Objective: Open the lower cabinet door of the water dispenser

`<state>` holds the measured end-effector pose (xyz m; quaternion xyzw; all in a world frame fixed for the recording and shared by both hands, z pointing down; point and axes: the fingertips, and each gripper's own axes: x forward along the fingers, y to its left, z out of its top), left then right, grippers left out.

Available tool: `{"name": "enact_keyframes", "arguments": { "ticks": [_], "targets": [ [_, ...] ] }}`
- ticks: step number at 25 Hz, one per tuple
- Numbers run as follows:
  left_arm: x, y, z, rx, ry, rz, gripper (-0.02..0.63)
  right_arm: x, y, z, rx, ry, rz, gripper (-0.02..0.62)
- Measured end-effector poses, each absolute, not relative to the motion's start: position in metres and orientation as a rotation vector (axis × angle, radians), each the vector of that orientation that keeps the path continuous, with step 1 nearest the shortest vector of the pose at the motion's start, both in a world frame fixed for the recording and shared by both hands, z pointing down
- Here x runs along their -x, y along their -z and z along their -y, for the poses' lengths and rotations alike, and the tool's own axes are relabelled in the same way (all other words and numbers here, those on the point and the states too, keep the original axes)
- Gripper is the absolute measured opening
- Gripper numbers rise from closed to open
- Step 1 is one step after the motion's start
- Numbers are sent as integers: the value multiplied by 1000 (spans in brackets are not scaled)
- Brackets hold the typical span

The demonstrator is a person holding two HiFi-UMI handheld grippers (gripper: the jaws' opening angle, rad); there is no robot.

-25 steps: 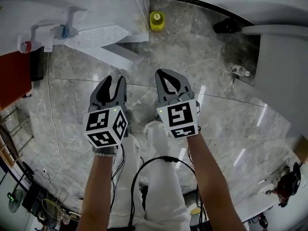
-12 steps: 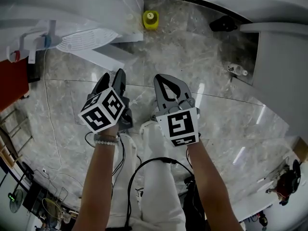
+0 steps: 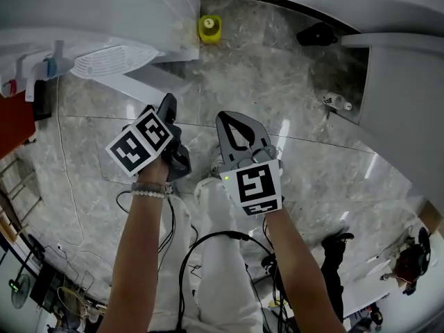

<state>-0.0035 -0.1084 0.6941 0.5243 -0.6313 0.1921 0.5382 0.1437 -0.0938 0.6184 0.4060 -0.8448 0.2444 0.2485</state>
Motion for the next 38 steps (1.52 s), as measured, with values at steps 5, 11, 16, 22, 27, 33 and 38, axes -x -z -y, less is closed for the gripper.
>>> {"name": "enact_keyframes", "arguments": {
  "ticks": [5, 11, 16, 22, 27, 33, 38],
  "targets": [
    [5, -700, 110, -1221, -465, 1505, 262, -149, -621, 94, -1127, -679, 2289, 3],
    [4, -701, 108, -1218, -487, 1490, 261, -148, -620, 91, -1128, -690, 2287, 3],
    [6, -702, 104, -1235, -481, 1471, 262, -140, -620, 88, -1107, -671, 2295, 3],
    [11, -707, 88, -1226, -490, 1445, 250, -137, -619, 90, -1120, -664, 2286, 3],
    [18, -708, 76, -1237, -527, 1446, 235, -126, -618, 88, -1110, -656, 2290, 3],
    [28, -709, 62, -1266, -575, 1414, 233, -108, -616, 80, -1075, -644, 2295, 3],
    [40, -708, 49, -1298, -612, 1403, 228, -93, -617, 73, -1047, -625, 2293, 3]
  ]
}}
